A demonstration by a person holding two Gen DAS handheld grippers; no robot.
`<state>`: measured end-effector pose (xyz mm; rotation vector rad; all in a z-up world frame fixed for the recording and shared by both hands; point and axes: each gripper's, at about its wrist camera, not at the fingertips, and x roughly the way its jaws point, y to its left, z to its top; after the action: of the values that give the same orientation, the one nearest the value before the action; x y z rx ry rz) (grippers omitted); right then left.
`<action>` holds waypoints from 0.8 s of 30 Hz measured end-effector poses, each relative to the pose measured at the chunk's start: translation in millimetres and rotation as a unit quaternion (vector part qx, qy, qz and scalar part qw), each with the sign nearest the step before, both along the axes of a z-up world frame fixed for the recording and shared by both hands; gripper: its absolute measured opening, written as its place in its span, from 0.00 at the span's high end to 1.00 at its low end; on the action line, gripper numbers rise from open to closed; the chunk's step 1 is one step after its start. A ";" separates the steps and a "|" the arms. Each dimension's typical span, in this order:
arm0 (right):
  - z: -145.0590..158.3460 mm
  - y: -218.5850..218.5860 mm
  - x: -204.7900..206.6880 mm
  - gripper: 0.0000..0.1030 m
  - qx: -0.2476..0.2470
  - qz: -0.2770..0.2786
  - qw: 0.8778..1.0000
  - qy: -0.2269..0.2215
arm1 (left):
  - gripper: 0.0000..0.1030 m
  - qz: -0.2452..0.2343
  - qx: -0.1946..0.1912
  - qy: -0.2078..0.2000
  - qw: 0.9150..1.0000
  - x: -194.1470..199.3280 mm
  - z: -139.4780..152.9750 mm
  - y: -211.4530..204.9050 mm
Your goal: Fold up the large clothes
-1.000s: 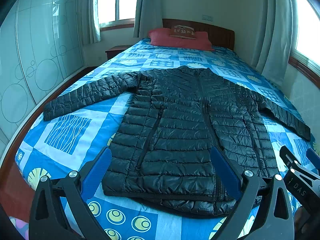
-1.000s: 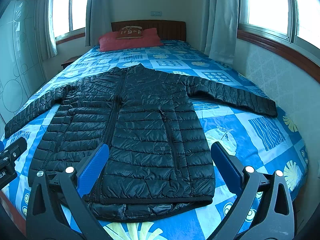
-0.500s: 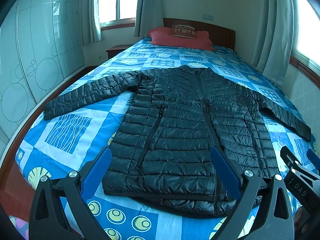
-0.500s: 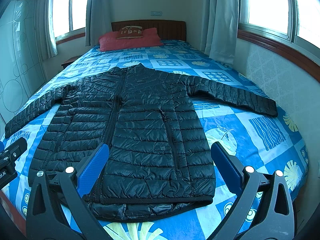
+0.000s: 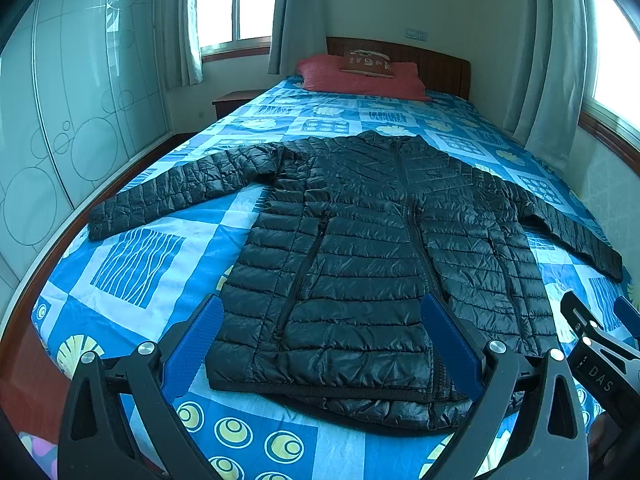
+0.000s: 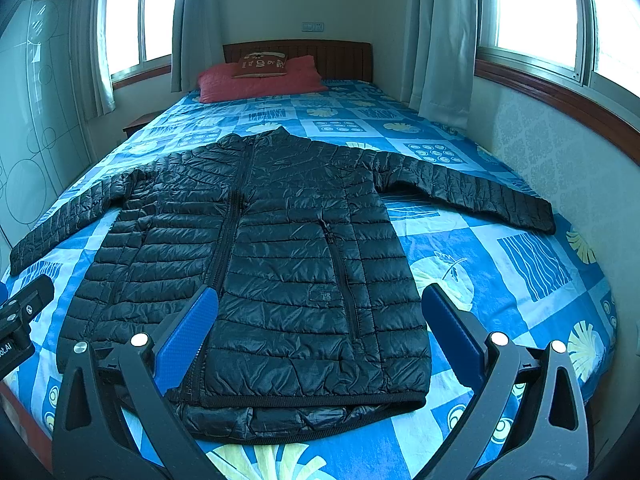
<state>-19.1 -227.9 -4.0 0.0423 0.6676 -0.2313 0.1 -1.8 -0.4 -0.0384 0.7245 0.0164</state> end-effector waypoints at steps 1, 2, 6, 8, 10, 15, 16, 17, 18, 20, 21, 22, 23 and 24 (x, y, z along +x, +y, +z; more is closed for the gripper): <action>0.1 0.0 -0.1 0.02 0.000 0.000 1.000 0.000 | 0.05 0.000 0.000 0.000 1.000 -0.2 -0.4 -0.2; 0.1 0.0 -0.2 0.02 0.000 0.000 1.000 0.000 | 0.05 0.000 0.000 0.000 1.000 -0.1 -0.1 0.2; 0.4 0.6 -0.5 0.02 0.000 0.001 1.000 -0.001 | 0.05 0.000 0.000 0.000 1.000 0.2 0.1 0.2; 0.6 1.2 -0.5 0.02 0.000 0.001 1.000 0.000 | 0.05 0.000 0.000 0.000 1.000 0.1 0.0 -0.1; 0.9 1.5 -0.7 0.02 0.000 0.001 1.000 0.000 | 0.05 0.000 0.000 0.000 1.000 0.2 0.2 0.1; 1.5 1.9 -1.2 0.02 0.000 0.001 1.000 0.000 | 0.05 0.000 0.000 0.000 1.000 0.2 0.2 -0.1; 1.6 1.5 -1.3 0.02 0.000 0.001 1.000 0.000 | 0.05 0.000 0.000 0.000 1.000 0.2 0.2 -0.1; 1.8 1.0 -1.4 0.02 0.000 0.001 1.000 0.000 | 0.05 0.000 0.000 0.000 1.000 0.3 0.2 -0.2; 2.0 0.6 -1.5 0.02 0.000 0.001 1.000 0.000 | 0.05 0.000 0.000 0.000 1.000 0.2 0.2 -0.3; 2.1 -0.3 -1.7 0.02 0.001 0.001 1.000 0.000 | 0.05 -0.001 0.000 0.001 1.000 0.2 -0.2 -0.5; 2.3 -0.6 -1.8 0.02 0.000 0.001 1.000 0.000 | 0.05 0.000 0.000 0.001 1.000 0.2 0.0 -0.4; 2.5 -1.0 -1.9 0.02 0.000 0.001 1.000 0.000 | 0.05 0.000 0.000 0.001 1.000 0.2 0.3 -0.2; 2.5 -1.5 -2.0 0.02 0.000 0.001 1.000 0.000 | 0.05 0.000 0.000 0.001 1.000 0.2 0.1 -0.3; 2.7 -2.0 -2.1 0.02 0.000 0.001 1.000 0.000 | 0.05 0.000 0.000 0.000 1.000 0.1 0.2 -0.4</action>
<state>-21.2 -229.9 -1.3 0.0422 0.6674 -0.2291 0.2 -2.1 -0.2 -0.0384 0.7255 0.0172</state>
